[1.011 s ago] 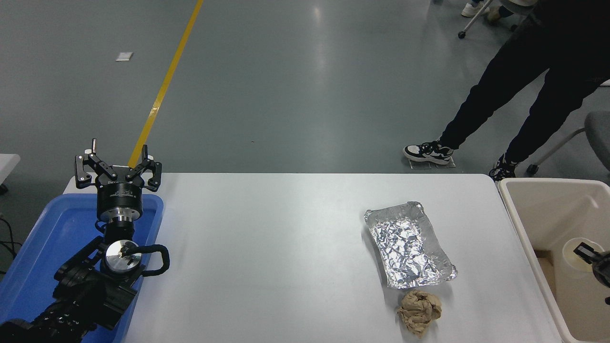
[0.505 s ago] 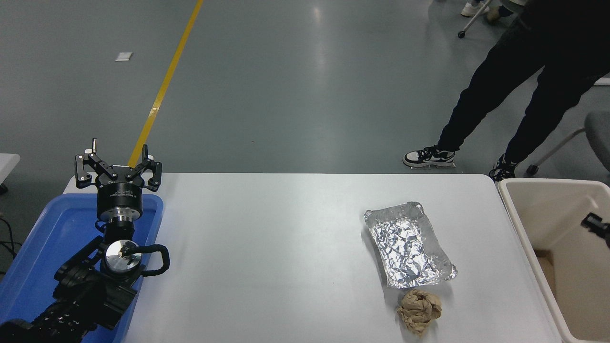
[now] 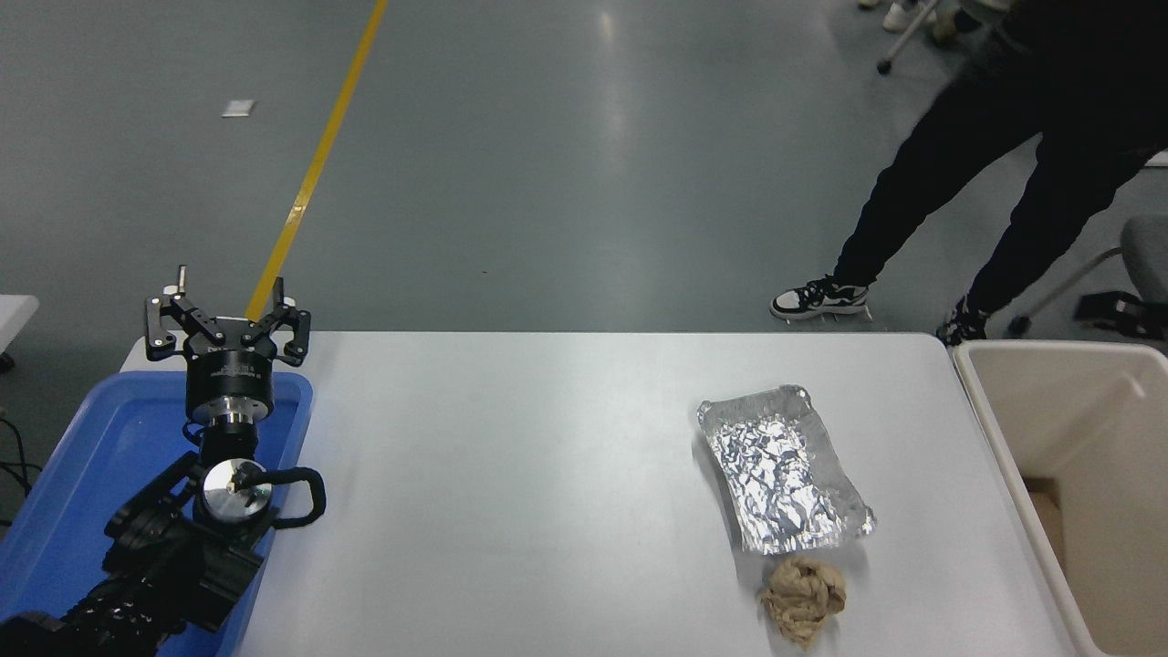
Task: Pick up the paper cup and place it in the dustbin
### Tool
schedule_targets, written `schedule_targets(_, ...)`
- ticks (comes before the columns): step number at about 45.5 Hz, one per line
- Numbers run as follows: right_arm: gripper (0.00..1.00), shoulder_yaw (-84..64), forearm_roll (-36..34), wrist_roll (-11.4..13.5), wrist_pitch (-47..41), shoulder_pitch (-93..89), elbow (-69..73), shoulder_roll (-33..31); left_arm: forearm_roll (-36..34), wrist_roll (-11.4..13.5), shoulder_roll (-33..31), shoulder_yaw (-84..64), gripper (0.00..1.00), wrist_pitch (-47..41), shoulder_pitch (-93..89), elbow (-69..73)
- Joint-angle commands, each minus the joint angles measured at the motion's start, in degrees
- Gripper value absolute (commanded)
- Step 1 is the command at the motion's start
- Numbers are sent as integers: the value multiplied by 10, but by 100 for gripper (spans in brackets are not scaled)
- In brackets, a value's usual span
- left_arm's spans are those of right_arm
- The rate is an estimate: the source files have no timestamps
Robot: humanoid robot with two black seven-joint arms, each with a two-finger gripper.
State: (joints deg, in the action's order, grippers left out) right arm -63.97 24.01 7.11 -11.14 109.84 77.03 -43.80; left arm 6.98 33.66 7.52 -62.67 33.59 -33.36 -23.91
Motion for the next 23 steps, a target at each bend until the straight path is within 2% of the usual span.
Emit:
schedule_targets(1,100,-23,-13,0,-55,126,149,22,0,0,0,0,99,0,0,0)
schedule_targets(8,100,-23,-19,0,-121,165,188,48,1,1,0,0,99,0,0,0)
schedule_targets(14,100,-22,-33,0,-142,184,195,113,1,1,0,0,99,-1,1,0)
schedule_targets(23,100,-20,-149,0,-150,188,180,225,1,1,0,0,99,-1,1,0)
